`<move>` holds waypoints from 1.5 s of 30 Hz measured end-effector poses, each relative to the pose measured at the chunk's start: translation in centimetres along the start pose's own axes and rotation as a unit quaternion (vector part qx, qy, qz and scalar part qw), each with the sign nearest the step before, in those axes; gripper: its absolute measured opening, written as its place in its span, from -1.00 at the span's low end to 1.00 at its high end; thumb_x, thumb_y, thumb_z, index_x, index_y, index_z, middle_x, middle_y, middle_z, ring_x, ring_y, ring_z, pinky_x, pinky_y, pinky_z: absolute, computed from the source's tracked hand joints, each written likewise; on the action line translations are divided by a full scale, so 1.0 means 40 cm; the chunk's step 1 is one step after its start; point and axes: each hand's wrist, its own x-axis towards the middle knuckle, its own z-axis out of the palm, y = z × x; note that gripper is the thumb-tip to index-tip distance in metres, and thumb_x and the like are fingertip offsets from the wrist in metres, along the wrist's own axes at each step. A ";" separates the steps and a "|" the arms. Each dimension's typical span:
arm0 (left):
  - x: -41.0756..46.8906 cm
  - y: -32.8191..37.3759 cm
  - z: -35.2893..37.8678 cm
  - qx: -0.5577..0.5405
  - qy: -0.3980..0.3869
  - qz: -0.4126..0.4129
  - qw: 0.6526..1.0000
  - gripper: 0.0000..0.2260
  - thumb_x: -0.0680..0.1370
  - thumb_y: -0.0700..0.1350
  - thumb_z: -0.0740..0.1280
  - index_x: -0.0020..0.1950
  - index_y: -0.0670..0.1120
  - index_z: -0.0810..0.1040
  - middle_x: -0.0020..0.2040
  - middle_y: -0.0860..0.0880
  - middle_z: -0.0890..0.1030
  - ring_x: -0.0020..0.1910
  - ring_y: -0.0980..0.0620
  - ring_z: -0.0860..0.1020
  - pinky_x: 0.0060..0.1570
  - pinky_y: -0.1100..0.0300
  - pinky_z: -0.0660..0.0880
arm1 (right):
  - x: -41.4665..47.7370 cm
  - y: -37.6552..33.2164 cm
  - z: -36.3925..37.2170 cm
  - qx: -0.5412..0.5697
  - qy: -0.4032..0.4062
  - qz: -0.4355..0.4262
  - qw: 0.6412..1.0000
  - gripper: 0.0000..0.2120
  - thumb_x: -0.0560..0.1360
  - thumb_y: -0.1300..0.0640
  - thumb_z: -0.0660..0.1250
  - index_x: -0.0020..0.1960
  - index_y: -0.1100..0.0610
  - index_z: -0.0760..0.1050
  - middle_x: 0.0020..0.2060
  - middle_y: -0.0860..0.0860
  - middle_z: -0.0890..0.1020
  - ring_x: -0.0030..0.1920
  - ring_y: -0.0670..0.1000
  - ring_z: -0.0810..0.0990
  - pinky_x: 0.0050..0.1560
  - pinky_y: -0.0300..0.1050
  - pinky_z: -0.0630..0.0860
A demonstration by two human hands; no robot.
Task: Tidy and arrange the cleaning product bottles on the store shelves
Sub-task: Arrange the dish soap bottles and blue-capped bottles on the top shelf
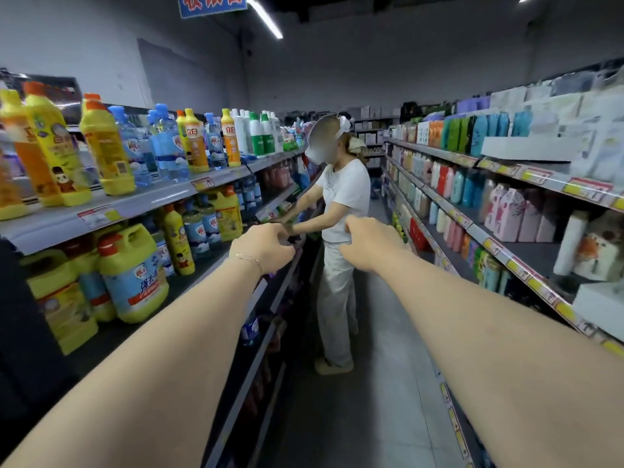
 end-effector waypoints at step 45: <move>1.456 -0.215 0.259 0.135 0.160 -0.218 0.953 -0.68 0.50 0.03 0.29 0.24 0.02 0.51 0.19 -0.04 0.57 0.13 -0.08 0.53 0.08 0.01 0.53 | 1.660 0.160 0.495 0.086 -0.051 -0.347 0.933 -0.73 0.53 0.04 0.20 0.18 0.12 0.35 0.10 0.10 0.53 -0.05 0.15 0.48 -0.13 -0.04 0.34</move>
